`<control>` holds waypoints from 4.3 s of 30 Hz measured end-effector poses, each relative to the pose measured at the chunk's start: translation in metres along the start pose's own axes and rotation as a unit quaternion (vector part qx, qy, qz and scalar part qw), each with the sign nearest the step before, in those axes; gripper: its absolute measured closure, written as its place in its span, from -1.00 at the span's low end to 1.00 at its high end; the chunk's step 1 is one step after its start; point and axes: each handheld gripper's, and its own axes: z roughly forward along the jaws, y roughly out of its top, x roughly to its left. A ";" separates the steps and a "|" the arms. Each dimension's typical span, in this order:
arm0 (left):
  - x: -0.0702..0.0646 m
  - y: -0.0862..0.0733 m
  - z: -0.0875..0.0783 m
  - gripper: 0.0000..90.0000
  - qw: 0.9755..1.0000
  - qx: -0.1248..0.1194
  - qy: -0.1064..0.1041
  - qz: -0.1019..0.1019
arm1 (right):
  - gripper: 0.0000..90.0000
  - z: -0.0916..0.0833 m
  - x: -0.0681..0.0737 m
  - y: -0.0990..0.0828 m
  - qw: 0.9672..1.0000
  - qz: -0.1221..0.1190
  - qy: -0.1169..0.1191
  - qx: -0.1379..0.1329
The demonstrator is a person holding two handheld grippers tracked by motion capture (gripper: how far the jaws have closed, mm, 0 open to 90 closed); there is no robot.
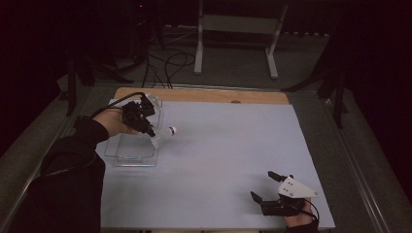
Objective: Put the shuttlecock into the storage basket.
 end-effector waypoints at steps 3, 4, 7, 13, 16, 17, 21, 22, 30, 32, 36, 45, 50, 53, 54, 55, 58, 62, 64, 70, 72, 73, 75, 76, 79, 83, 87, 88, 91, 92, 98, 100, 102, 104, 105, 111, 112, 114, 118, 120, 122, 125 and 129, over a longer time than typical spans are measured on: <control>0.006 -0.004 -0.002 1.00 1.000 -0.001 0.015 -0.026 | -0.78 0.000 0.000 0.000 1.000 0.000 0.000 0.000; 0.008 -0.006 -0.003 1.00 0.999 -0.002 0.018 -0.035 | -0.78 0.000 0.000 0.000 1.000 0.000 0.000 0.000; 0.014 -0.011 -0.004 1.00 0.997 -0.009 0.036 -0.070 | -0.78 0.000 0.000 0.000 1.000 -0.001 0.001 0.001; 0.022 -0.018 -0.007 1.00 0.994 -0.021 0.052 -0.096 | -0.78 0.000 0.000 0.000 1.000 -0.002 0.000 0.001; 0.027 -0.022 -0.008 1.00 0.991 -0.016 0.057 -0.121 | -0.78 0.000 0.000 0.000 1.000 -0.003 0.000 0.001; 0.028 -0.023 -0.008 1.00 0.990 -0.016 0.059 -0.125 | -0.78 0.001 0.000 0.000 1.000 -0.003 0.000 0.001; 0.035 -0.029 -0.007 1.00 0.987 -0.011 0.066 -0.148 | -0.78 0.001 0.000 0.000 1.000 -0.003 0.000 0.001; 0.035 -0.030 -0.006 1.00 0.986 -0.010 0.072 -0.152 | -0.78 0.001 0.000 0.000 1.000 -0.003 0.000 0.002; 0.042 -0.036 0.005 1.00 0.975 -0.012 0.080 -0.205 | -0.78 0.001 0.000 0.000 1.000 -0.002 0.000 0.003; 0.045 -0.035 0.009 1.00 0.971 0.002 0.081 -0.227 | -0.78 0.001 0.000 0.000 1.000 -0.003 0.000 0.004; 0.048 -0.035 0.013 1.00 0.964 0.014 0.086 -0.253 | -0.78 0.001 0.000 0.000 1.000 -0.003 0.000 0.004; 0.054 -0.037 0.022 1.00 0.957 0.009 0.090 -0.277 | -0.78 0.001 0.000 0.000 1.000 -0.004 -0.001 0.003; 0.056 -0.037 0.030 1.00 0.955 0.008 0.087 -0.283 | -0.78 0.000 0.000 0.000 1.000 -0.003 -0.002 0.003; 0.056 -0.036 0.034 1.00 0.954 0.007 0.088 -0.288 | -0.78 0.000 0.000 0.000 1.000 -0.004 -0.003 0.003; 0.056 -0.036 0.035 1.00 0.953 0.009 0.089 -0.290 | -0.78 0.001 0.000 0.000 1.000 -0.004 -0.003 0.003; 0.056 -0.036 0.036 1.00 0.953 0.010 0.092 -0.288 | -0.78 0.001 0.000 0.000 1.000 -0.005 -0.003 0.003; 0.055 -0.036 0.041 1.00 0.953 0.013 0.090 -0.290 | -0.78 0.001 0.000 0.000 1.000 -0.005 -0.003 0.003; 0.056 -0.037 0.048 1.00 0.953 0.015 0.085 -0.291 | -0.78 0.000 0.000 0.000 1.000 -0.004 -0.004 0.004; 0.057 -0.038 0.050 1.00 0.953 0.010 0.078 -0.293 | -0.78 0.000 0.000 0.000 1.000 -0.003 -0.004 0.004; 0.056 -0.038 0.054 1.00 0.955 0.011 0.081 -0.286 | -0.78 0.000 -0.001 0.000 1.000 -0.003 -0.003 0.004; 0.055 -0.038 0.055 1.00 0.955 0.010 0.081 -0.286 | -0.78 0.000 -0.001 0.000 1.000 -0.002 -0.003 0.004; 0.056 -0.039 0.057 1.00 0.956 0.009 0.076 -0.285 | -0.78 0.000 -0.001 0.000 1.000 -0.002 -0.004 0.004; 0.056 -0.039 0.060 1.00 0.955 0.011 0.074 -0.286 | -0.78 0.000 0.000 0.000 1.000 -0.002 -0.004 0.004; 0.056 -0.039 0.061 1.00 0.956 0.012 0.073 -0.285 | -0.78 0.000 -0.001 0.000 1.000 -0.003 -0.004 0.004; 0.056 -0.040 0.065 1.00 0.955 0.014 0.071 -0.286 | -0.78 0.000 -0.001 0.000 1.000 -0.002 -0.004 0.005; 0.056 -0.040 0.069 1.00 0.956 0.018 0.068 -0.284 | -0.78 0.000 -0.001 0.000 1.000 -0.002 -0.004 0.005; 0.056 -0.040 0.071 0.97 0.955 0.023 0.064 -0.288 | -0.78 0.000 -0.001 0.000 1.000 -0.002 -0.004 0.005; 0.056 -0.039 0.071 0.94 0.955 0.027 0.065 -0.289 | -0.78 0.000 -0.001 0.000 1.000 -0.002 -0.004 0.005; 0.055 -0.039 0.071 0.77 0.954 0.029 0.066 -0.290 | -0.78 0.000 -0.001 0.000 1.000 -0.003 -0.004 0.005; 0.054 -0.037 0.069 0.57 0.951 0.033 0.078 -0.296 | -0.78 0.000 -0.001 0.000 1.000 -0.002 -0.004 0.005; 0.050 -0.031 0.063 -0.19 0.946 0.021 0.104 -0.306 | -0.78 0.000 -0.001 0.000 1.000 -0.003 -0.005 0.005; 0.049 -0.029 0.061 -0.40 0.944 0.017 0.104 -0.312 | -0.78 0.000 -0.001 0.000 1.000 -0.003 -0.005 0.006; 0.047 -0.028 0.058 -0.66 0.947 0.013 0.092 -0.308 | -0.78 0.000 -0.001 0.000 1.000 -0.003 -0.005 0.006; 0.045 -0.025 0.054 -0.68 0.947 0.007 0.098 -0.305 | -0.78 0.000 -0.001 0.000 1.000 -0.004 -0.006 0.006; 0.044 -0.025 0.053 -0.72 0.949 0.006 0.094 -0.302 | -0.78 0.000 -0.001 0.000 1.000 -0.003 -0.006 0.006; 0.039 -0.021 0.048 -0.91 0.954 0.000 0.087 -0.286 | -0.78 0.001 -0.001 0.000 1.000 -0.004 -0.006 0.007; 0.037 -0.020 0.048 -0.93 0.955 0.000 0.087 -0.285 | -0.78 0.001 -0.001 0.000 1.000 -0.004 -0.006 0.007; 0.035 -0.018 0.048 -0.96 0.956 0.000 0.088 -0.281 | -0.78 0.001 -0.001 0.000 1.000 -0.005 -0.006 0.008; 0.031 -0.016 0.046 -0.99 0.959 -0.006 0.088 -0.271 | -0.78 0.001 -0.001 0.000 1.000 -0.003 -0.006 0.007; 0.029 -0.014 0.045 -1.00 0.960 -0.008 0.092 -0.266 | -0.78 0.001 -0.001 0.000 1.000 -0.004 -0.006 0.008; 0.027 -0.013 0.043 -1.00 0.961 -0.011 0.089 -0.261 | -0.78 0.001 -0.001 0.000 1.000 -0.004 -0.006 0.008; 0.022 -0.009 0.042 -1.00 0.964 -0.017 0.089 -0.251 | -0.78 0.001 -0.001 0.000 1.000 -0.003 -0.005 0.009; 0.018 -0.005 0.042 -1.00 0.968 -0.020 0.077 -0.240 | -0.78 0.001 -0.001 0.000 1.000 -0.003 -0.005 0.010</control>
